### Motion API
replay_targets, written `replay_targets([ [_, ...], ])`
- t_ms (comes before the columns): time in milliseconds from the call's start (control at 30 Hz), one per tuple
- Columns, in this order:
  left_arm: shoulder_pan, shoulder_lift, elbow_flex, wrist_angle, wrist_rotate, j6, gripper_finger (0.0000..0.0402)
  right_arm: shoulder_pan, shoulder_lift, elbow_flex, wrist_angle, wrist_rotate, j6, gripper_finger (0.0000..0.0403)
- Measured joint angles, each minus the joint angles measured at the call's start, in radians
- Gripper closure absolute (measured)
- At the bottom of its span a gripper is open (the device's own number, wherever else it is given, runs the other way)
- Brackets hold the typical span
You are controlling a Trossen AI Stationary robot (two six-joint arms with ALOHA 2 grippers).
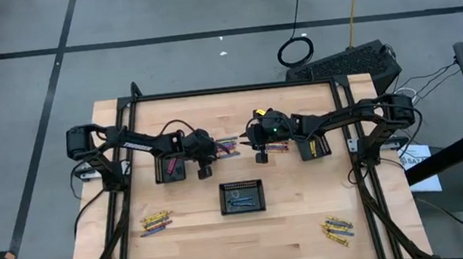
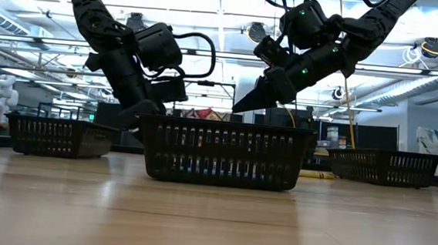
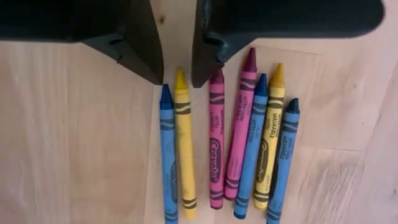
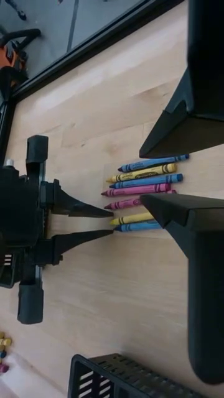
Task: Sort crayons
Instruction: Put the yellow crayon into the right black basket
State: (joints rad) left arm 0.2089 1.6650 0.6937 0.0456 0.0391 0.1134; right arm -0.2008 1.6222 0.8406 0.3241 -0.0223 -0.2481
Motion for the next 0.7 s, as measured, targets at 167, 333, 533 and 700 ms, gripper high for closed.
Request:
replay_targets([
  [167,0.0,0.0,0.0,0.001,-0.004,0.0,0.0339,0.0,0.0,0.0,0.0,0.0,0.0,0.0316],
  [333,0.0,0.003,0.0,0.002,-0.029,0.028,0.0341,0.0,0.0,0.0,0.0,0.0,0.004,0.0316],
  [533,0.0,0.004,0.0,0.001,-0.051,0.032,0.0341,0.0,0.0,0.0,-0.003,0.0,0.011,0.0316],
  [700,0.0,0.004,0.0,-0.005,-0.053,0.033,0.0357,0.0,0.0,0.0,-0.013,0.0,0.012,0.0316],
])
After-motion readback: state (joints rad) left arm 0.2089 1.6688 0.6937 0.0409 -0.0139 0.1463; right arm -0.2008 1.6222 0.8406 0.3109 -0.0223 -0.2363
